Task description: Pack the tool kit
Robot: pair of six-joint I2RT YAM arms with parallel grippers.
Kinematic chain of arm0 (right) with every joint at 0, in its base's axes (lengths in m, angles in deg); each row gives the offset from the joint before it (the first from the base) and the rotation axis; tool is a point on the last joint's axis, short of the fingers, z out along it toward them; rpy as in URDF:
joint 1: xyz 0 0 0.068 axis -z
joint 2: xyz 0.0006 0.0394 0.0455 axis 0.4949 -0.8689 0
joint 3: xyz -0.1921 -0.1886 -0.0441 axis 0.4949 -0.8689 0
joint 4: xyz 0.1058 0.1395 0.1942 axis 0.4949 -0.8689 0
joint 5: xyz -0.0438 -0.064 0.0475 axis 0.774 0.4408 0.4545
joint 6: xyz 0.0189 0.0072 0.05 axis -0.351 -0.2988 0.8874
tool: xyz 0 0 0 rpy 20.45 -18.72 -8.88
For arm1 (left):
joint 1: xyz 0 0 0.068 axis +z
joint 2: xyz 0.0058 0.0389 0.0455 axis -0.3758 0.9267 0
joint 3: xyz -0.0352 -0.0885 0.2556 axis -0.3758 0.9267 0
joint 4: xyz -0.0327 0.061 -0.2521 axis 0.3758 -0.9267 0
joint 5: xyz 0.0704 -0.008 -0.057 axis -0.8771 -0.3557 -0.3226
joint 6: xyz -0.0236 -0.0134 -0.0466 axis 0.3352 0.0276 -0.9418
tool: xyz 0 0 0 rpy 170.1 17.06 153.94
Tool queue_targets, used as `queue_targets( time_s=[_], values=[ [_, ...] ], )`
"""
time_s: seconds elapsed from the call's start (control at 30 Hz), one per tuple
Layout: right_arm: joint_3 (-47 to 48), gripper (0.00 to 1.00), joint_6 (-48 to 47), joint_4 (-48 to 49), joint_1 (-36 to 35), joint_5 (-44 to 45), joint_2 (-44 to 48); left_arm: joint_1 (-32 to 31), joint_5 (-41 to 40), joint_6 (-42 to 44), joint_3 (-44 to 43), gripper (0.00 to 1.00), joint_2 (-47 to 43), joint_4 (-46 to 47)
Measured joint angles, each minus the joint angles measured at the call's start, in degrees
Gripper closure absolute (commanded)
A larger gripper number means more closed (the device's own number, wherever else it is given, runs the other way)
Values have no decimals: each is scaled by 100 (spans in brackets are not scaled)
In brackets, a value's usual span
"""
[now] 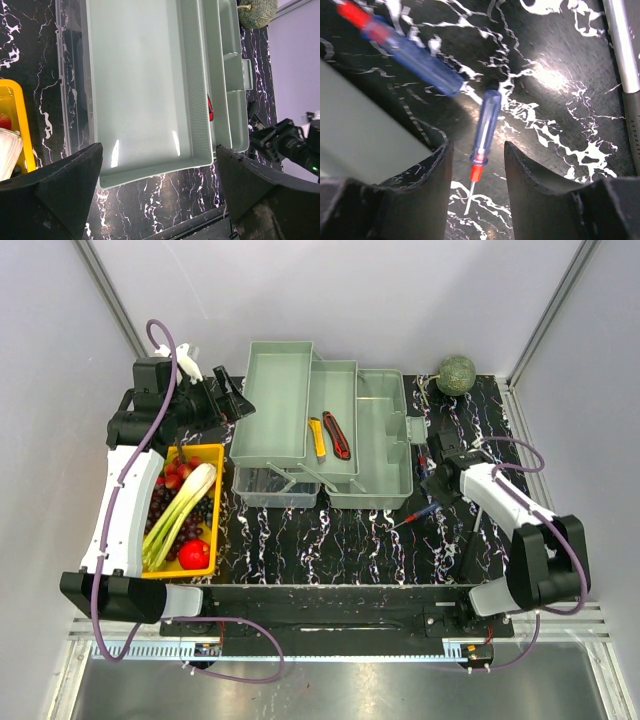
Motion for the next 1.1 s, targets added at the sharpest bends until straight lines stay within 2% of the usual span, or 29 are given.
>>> queue_targets(
  time_s=[0.23, 0.6, 0.7, 0.8, 0.83, 1.1],
  values=[
    [-341, 55, 179, 262, 382, -577, -772, 2, -125, 4, -33, 1, -2, -17],
    [-343, 57, 168, 678, 549, -785, -1222, 2, -240, 7, -109, 1, -2, -28],
    [-315, 67, 162, 684, 577, -809, -1255, 2, -278, 9, -140, 1, -2, -39],
    [-310, 93, 146, 686, 599, -811, -1272, 2, -319, 11, -188, 1, -2, -46],
    [-306, 98, 140, 688, 603, -815, -1274, 2, -330, 11, -201, 1, -2, -46],
    [-208, 100, -85, 553, 605, -538, -1211, 0, -197, -37, -208, 1, 0, -37]
  ],
)
